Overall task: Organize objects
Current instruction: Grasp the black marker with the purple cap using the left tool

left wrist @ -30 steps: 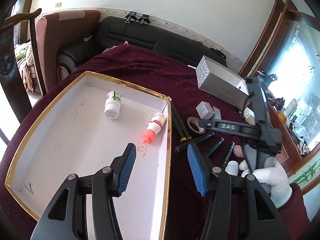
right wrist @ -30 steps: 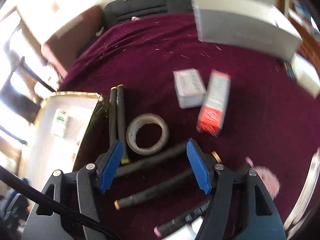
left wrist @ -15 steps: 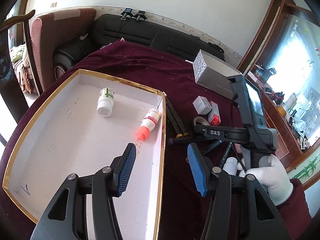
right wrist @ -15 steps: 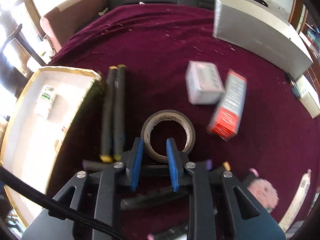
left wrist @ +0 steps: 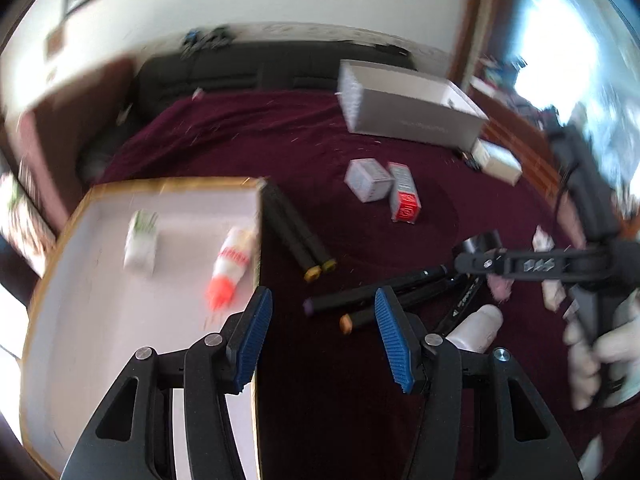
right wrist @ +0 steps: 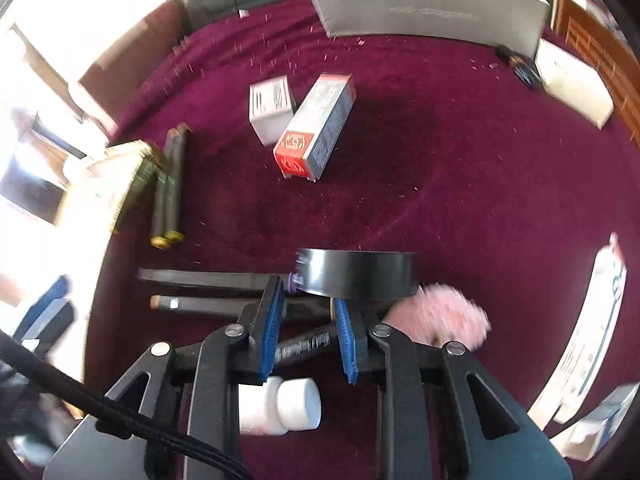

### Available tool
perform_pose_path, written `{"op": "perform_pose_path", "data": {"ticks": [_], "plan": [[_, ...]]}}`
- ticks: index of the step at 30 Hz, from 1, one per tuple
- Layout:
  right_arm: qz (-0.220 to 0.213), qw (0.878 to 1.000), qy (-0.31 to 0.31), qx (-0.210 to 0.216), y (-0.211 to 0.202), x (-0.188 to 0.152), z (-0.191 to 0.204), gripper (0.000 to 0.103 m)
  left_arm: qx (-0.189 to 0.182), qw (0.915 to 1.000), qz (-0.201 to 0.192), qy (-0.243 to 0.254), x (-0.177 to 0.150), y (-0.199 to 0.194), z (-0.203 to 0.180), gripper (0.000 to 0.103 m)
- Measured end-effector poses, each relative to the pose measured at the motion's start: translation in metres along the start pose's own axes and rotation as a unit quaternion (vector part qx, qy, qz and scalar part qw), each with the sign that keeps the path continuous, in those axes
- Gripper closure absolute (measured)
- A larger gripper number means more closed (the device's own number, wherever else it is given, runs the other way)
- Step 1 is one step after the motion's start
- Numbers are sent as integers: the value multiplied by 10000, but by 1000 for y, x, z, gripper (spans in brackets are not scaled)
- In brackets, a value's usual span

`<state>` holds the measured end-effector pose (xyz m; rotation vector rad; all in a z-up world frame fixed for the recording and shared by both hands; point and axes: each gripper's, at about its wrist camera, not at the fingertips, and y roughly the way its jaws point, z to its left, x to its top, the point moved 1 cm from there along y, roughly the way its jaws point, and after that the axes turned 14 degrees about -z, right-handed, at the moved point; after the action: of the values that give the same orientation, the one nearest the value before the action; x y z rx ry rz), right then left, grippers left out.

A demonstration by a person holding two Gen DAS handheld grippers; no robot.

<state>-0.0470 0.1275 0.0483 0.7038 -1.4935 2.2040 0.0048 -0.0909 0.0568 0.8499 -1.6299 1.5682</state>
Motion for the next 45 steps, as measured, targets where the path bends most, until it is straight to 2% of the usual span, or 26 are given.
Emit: {"op": "perform_pose_path", "data": {"ticks": [2, 3, 6, 8, 9, 10, 12, 14, 15, 16, 18, 19, 21, 22, 24, 26, 28, 30, 32, 34, 35, 38, 41, 42, 43, 45], "plan": [[-205, 9997, 132, 40, -15, -4, -8, 78, 2, 9972, -51, 752, 6, 17, -21, 55], [-281, 9994, 166, 84, -20, -6, -10, 78, -51, 9954, 2, 961, 8, 25, -28, 55], [-407, 9986, 268, 218, -34, -12, -13, 78, -381, 9884, 468, 1394, 8, 55, -46, 57], [-474, 9980, 321, 279, -40, -15, -17, 75, -215, 9828, 640, 1721, 3, 70, -55, 62], [-536, 9974, 346, 338, -45, -17, -17, 73, -183, 9785, 772, 1902, -2, 79, -59, 71], [-578, 9970, 355, 375, -47, -16, -19, 71, -217, 9784, 676, 1940, -1, 78, -61, 75], [-664, 9961, 368, 441, -53, -17, -19, 67, -318, 9782, 829, 1879, 0, 78, -62, 80], [-752, 9949, 374, 552, -60, -17, -19, 67, -635, 9772, 1021, 1750, -1, 75, -64, 81], [-793, 9942, 393, 607, -62, -17, -19, 66, -765, 9733, 1188, 1811, -6, 72, -69, 81], [-820, 9937, 406, 643, -62, -16, -19, 66, -725, 9708, 1094, 2010, -9, 69, -75, 81], [-869, 9930, 420, 686, -63, -15, -19, 65, -750, 9604, 1077, 2457, -20, 60, -89, 82], [-887, 9924, 458, 723, -64, -16, -20, 65, -884, 9582, 1228, 2429, -24, 58, -94, 89], [-874, 9916, 532, 794, -63, -17, -21, 65, -1304, 9576, 1465, 2111, -25, 52, -98, 90], [-871, 9913, 565, 812, -64, -18, -22, 65, -1345, 9573, 1495, 2079, -27, 50, -99, 90], [-901, 9911, 553, 810, -66, -20, -24, 65, -1273, 9586, 1450, 2096, -26, 43, -100, 90], [-933, 9911, 519, 791, -69, -22, -26, 65, -1216, 9639, 1193, 2044, -20, 35, -96, 90], [-962, 9913, 506, 749, -74, -24, -29, 62, -800, 9669, 749, 2304, -8, 30, -88, 87], [-989, 9912, 539, 702, -77, -25, -33, 55, -733, 9581, 583, 2707, -4, 34, -85, 80], [-1003, 9907, 593, 703, -77, -27, -36, 55, -785, 9467, 736, 3037, -9, 45, -81, 78], [-990, 9900, 660, 756, -76, -28, -38, 55, -843, 9278, 997, 3496, -22, 58, -83, 78], [-982, 9899, 685, 758, -75, -29, -39, 55, -872, 9247, 966, 3578, -22, 61, -85, 78], [-950, 9898, 722, 773, -72, -31, -41, 55, -1022, 9251, 947, 3531, -16, 61, -94, 77], [-894, 9897, 796, 779, -66, -32, -43, 55, -1008, 9200, 860, 3688, -19, 62, -105, 77], [-890, 9896, 810, 783, -65, -32, -44, 55, -957, 9217, 947, 3638, -19, 61, -106, 78], [-888, 9897, 813, 779, -65, -31, -44, 55, -954, 9262, 1064, 3489, -17, 61, -105, 86], [-888, 9895, 817, 790, -64, -30, -45, 55, -963, 9373, 1273, 3099, -16, 59, -103, 88]]}}
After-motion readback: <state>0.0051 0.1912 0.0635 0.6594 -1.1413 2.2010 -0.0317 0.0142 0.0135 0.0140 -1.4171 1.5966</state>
